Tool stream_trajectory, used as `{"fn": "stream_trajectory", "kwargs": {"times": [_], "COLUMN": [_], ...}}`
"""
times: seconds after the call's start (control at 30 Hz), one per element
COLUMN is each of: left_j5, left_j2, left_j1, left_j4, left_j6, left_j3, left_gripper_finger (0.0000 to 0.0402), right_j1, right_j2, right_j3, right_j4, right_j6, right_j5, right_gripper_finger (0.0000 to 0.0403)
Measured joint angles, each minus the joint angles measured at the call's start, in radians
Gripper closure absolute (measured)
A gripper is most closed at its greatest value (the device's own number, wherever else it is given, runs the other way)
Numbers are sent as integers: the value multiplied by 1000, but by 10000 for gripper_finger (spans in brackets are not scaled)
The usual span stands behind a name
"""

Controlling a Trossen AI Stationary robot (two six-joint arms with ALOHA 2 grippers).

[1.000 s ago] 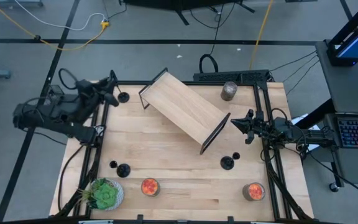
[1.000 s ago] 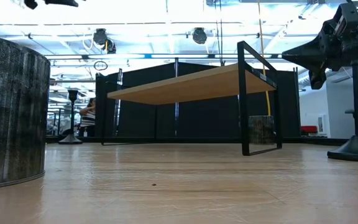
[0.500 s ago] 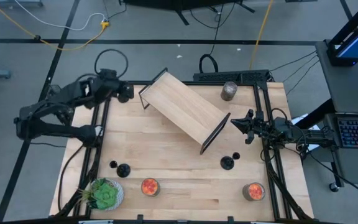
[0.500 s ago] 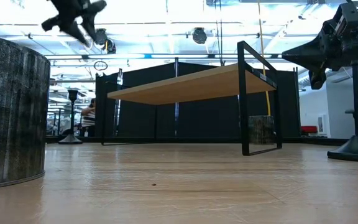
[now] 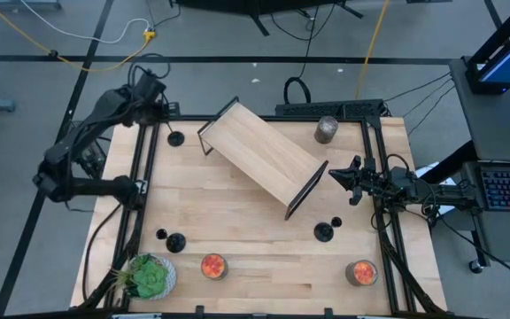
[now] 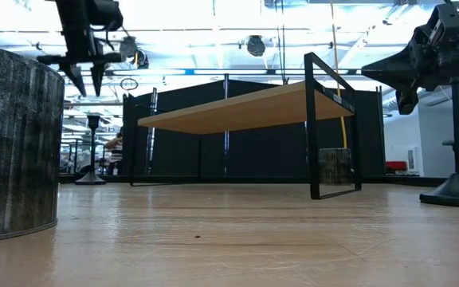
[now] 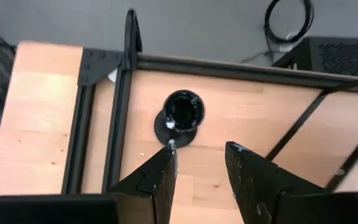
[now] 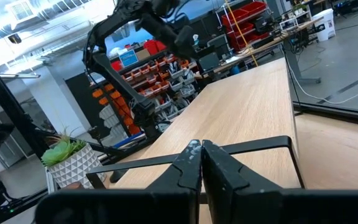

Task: Pick & Place candle stick holders
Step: Put the top left black candle holder on the shelf

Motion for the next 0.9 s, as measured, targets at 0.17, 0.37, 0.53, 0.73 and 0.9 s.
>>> {"fn": "stream_trajectory", "kwargs": {"times": [0.17,0.37,0.53,0.73,0.9], "left_j5": [23,15,-12,-8,13], "left_j2": [-1,3,3,3,14], "left_j1": [6,3,3,2,2], "left_j4": [10,12,46,69,90], "left_j6": [-26,-48,-140,-285,-328], "left_j3": [6,6,6,6,5], "left_gripper_finger": [257,256,256,257,257], "right_j1": [0,0,0,0,0], "right_j2": [0,0,0,0,0], "right_j3": [0,0,0,0,0], "right_j4": [0,0,0,0,0], "right_j6": [0,0,0,0,0], "right_j5": [0,0,0,0,0], "right_gripper_finger": [394,394,394,394,394]}}
